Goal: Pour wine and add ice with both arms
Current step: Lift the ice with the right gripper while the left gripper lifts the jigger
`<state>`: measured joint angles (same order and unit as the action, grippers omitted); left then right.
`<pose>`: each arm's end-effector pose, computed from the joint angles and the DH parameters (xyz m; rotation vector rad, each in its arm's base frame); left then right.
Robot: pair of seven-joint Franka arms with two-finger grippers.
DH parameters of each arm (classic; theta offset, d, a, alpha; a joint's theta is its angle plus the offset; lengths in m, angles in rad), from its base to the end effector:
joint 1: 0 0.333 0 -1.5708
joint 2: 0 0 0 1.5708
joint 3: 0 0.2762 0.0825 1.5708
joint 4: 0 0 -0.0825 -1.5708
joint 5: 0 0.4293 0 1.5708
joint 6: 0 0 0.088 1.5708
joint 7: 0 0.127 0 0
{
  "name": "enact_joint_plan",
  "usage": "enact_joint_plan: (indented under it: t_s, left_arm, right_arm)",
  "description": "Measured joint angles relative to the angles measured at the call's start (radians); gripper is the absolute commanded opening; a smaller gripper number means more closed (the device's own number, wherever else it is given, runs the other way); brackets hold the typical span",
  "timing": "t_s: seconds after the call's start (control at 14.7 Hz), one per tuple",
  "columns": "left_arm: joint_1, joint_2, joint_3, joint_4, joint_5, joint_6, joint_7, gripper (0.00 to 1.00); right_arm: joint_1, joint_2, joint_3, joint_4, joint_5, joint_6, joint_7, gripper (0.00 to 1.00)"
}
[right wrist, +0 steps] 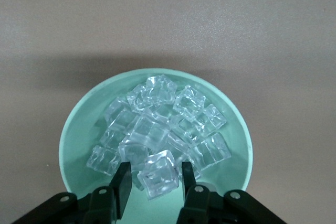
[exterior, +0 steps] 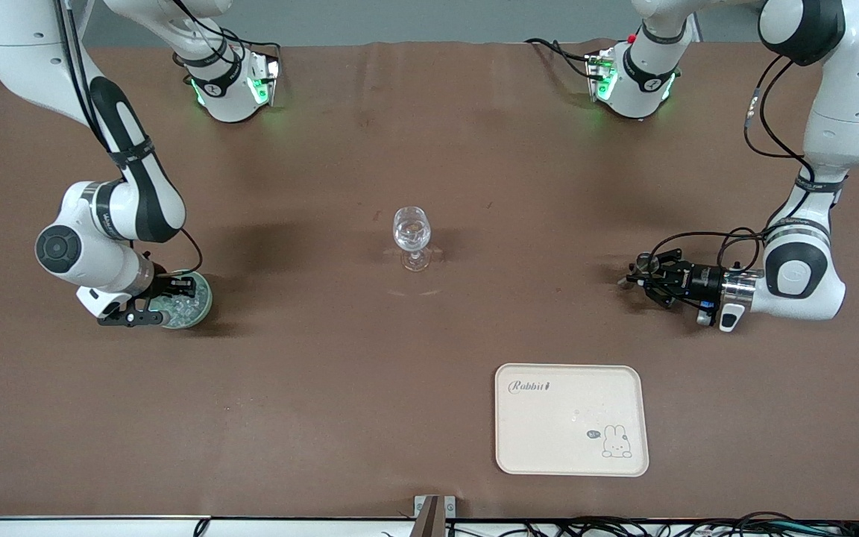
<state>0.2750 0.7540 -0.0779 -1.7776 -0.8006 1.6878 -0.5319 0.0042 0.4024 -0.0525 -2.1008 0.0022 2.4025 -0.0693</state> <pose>0.5638 0.0242 0.0489 1.8755 1.2812 -1.1528 0.5803 -0.0299 0.1244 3.1240 0.0351 -0.1581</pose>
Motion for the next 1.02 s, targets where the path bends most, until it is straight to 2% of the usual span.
enact_joint_plan:
  t_s: [0.2, 0.41, 0.48, 0.82, 1.02]
  left_arm:
    - [0.0, 0.0, -0.015, 0.011, -0.018, 0.002, 0.0, 0.01]
    - [0.001, 0.0, -0.053, 0.021, -0.07, 0.002, -0.007, 0.01]
    - [0.001, 0.0, -0.075, 0.029, -0.082, 0.002, -0.029, 0.01]
    - [-0.011, -0.021, -0.255, 0.102, -0.089, 0.071, -0.264, 0.01]
    - [-0.102, -0.065, -0.3, 0.106, -0.089, 0.197, -0.422, 0.0]
  right_arm:
    - [0.0, 0.0, 0.0, 0.0, 0.0, -0.001, 0.0, 0.31]
    - [0.0, 0.0, 0.0, 0.0, 0.0, -0.001, 0.0, 0.28]
    - [0.0, 0.0, 0.0, 0.0, 0.0, -0.001, 0.0, 0.28]
    - [0.0, 0.0, 0.0, 0.011, 0.0, -0.021, 0.0, 0.1]
    - [0.001, -0.001, 0.0, 0.058, 0.0, -0.103, 0.001, 0.01]
